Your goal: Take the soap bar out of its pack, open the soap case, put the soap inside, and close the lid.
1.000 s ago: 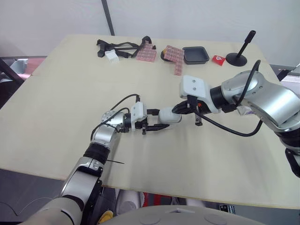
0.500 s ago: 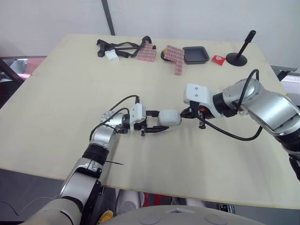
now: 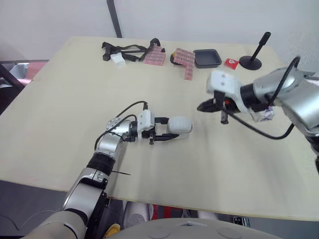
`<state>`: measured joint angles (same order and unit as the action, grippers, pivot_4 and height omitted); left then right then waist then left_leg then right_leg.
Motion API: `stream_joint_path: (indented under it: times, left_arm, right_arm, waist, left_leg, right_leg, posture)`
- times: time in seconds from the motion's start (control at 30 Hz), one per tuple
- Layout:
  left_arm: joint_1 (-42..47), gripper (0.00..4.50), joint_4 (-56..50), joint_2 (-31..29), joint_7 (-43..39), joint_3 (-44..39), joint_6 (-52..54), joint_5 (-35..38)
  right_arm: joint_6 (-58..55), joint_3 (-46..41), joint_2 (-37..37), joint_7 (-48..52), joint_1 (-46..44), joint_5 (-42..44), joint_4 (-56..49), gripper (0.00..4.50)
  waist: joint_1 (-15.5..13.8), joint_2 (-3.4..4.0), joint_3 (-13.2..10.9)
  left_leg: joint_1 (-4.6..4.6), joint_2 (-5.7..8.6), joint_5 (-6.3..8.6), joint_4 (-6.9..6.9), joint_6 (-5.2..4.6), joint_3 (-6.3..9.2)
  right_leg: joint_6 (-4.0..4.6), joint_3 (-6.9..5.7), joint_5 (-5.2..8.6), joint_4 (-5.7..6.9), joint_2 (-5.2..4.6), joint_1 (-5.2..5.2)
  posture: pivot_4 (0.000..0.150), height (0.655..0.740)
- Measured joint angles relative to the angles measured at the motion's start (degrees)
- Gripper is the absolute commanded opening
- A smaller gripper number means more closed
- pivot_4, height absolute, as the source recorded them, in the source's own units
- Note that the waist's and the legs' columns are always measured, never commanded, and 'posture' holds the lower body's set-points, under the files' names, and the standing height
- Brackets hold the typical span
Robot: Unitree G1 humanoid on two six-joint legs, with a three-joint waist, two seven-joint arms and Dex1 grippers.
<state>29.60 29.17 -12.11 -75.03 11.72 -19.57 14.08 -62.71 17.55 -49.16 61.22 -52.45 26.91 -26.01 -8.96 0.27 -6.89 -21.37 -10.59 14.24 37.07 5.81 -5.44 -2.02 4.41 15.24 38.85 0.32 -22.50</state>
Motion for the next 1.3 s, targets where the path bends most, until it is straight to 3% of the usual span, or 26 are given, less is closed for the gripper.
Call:
stream_joint_path:
  times: [0.2,1.07,1.3]
  left_arm:
    - [0.0,1.91,0.0,0.0,0.2,-0.1,0.2,0.0]
    - [-0.3,1.91,0.0,0.0,1.2,-0.1,1.0,0.0]
    - [-0.3,1.91,-1.2,-0.1,1.3,-0.5,3.0,0.8]
  right_arm:
    - [-3.2,0.8,4.3,-3.2,1.4,2.5,-2.8,0.01]
    - [2.9,4.2,4.2,-7.1,7.6,-1.4,-3.8,0.01]
    - [3.0,0.1,7.6,-8.4,8.8,-0.1,-1.7,0.01]
  waist:
    - [-0.6,-0.02,0.0]
    - [-0.1,-0.04,0.1]
    - [0.2,-0.03,0.1]
  left_leg:
    - [0.02,0.05,0.00,0.05,-0.01,0.01]
    - [0.19,0.02,0.00,0.04,0.01,0.01]
    - [0.10,0.03,0.00,0.04,0.01,0.01]
  right_leg:
    - [0.00,-0.04,0.00,-0.01,-0.04,-0.01]
    - [0.00,-0.01,0.00,-0.01,-0.04,0.22]
    - [0.00,-0.03,0.00,-0.05,-0.05,0.20]
  posture:
    - [0.150,0.7400]
    - [0.150,0.7400]
    - [0.150,0.7400]
